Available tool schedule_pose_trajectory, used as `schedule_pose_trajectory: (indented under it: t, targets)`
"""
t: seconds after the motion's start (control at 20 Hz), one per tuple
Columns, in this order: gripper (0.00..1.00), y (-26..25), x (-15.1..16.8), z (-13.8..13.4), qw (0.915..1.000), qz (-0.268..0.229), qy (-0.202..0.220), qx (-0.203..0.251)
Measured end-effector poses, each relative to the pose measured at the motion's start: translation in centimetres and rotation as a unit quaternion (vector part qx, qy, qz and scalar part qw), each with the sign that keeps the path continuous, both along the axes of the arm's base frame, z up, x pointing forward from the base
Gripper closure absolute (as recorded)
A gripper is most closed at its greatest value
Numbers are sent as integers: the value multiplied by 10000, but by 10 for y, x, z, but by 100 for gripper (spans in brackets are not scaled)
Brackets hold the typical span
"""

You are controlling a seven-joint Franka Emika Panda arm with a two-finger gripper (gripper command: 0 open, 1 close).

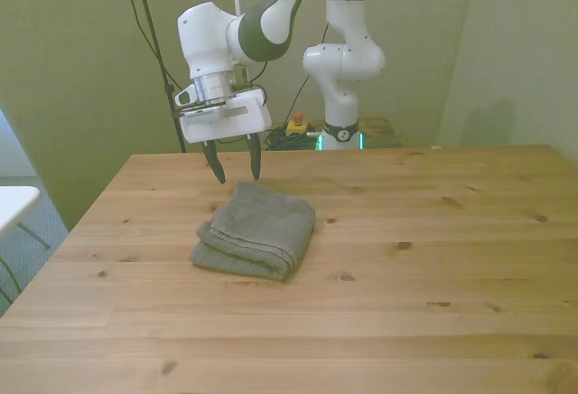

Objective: Unfold the towel

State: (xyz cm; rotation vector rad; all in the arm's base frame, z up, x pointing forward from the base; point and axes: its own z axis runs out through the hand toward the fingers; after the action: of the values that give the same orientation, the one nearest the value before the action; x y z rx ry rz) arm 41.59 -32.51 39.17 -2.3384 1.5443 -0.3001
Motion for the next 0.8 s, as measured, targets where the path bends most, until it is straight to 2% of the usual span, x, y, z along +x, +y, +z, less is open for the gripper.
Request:
schedule_pose_trajectory:
  t: [0.3,0.6,0.65,0.8]
  targets:
    - [0,3,12,-21,9964,270,-627,510]
    - [0,-2,6,-26,9935,396,-701,803]
    - [100,-3,6,-27,9934,389,-701,817]
    - [100,-8,8,-31,9930,304,-740,869]
